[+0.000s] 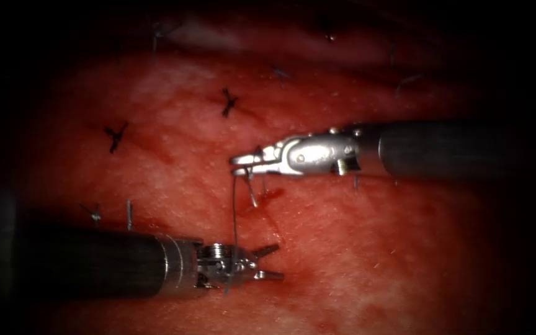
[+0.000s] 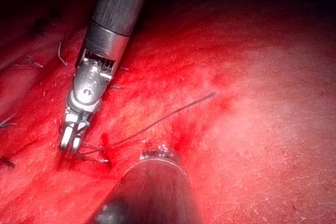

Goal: Wound Closure

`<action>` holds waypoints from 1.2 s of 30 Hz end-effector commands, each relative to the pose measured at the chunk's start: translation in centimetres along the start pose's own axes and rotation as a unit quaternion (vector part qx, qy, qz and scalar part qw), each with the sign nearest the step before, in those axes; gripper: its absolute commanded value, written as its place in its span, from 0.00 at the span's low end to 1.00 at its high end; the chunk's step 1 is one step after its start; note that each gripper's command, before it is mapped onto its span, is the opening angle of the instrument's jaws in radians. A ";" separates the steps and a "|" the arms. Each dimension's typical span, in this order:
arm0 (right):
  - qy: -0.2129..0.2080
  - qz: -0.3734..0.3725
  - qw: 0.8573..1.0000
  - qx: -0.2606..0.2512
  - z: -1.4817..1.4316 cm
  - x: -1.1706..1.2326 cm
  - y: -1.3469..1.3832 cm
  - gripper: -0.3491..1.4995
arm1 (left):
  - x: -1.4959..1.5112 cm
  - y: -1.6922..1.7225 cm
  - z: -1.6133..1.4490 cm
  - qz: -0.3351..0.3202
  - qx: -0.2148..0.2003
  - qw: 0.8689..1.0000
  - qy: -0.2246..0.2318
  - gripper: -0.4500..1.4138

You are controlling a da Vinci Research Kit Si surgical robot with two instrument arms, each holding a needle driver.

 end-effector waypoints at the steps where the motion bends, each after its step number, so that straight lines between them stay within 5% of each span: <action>1: 0.000 0.007 1.000 -0.001 0.07 -0.04 0.08 0.00 | -0.01 0.04 0.10 0.000 0.000 1.000 0.001 0.37; 36: -0.026 0.147 0.989 -0.021 0.07 -0.12 0.30 0.00 | -0.23 0.16 0.32 -0.001 -0.013 1.000 -0.002 0.36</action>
